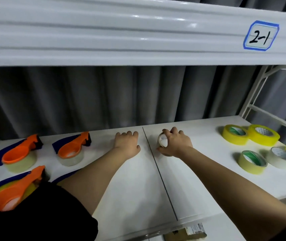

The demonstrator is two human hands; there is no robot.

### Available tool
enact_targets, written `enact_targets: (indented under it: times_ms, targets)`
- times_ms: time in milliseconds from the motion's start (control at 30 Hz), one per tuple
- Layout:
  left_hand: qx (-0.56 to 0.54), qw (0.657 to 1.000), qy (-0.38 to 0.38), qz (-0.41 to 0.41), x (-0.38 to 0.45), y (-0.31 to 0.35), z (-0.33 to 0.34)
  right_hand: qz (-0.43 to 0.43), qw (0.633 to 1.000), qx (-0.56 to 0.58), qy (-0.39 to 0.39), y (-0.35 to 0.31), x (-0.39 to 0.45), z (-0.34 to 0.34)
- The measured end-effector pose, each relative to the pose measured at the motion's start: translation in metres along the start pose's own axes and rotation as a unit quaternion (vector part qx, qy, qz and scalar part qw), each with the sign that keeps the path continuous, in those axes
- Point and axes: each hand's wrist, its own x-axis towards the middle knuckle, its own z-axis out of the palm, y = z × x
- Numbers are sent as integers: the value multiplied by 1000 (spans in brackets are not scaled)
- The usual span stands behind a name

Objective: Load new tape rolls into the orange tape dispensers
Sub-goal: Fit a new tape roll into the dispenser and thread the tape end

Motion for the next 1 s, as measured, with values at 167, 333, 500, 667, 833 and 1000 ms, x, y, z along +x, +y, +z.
enact_targets:
  times_ms: [167,333,500,667,833,1000]
  targets:
    - [-7,1000,3,12,17,25,-3,21,1000,4,4,24,-3,-3]
    - [8,999,10,29,34,60,-12,31,999,12,15,61,-3,-6]
    - [15,1000,12,20,53,112,-20,27,999,14,24,118,3,-8]
    - [13,1000,3,-11,74,181,-28,-1,1000,3,16,193,12,-4]
    - [-3,999,-7,-34,93,248,-41,-32,999,-2,2,258,19,-3]
    - [-6,1000,-11,-19,105,298,-44,-40,999,8,0,305,20,-2]
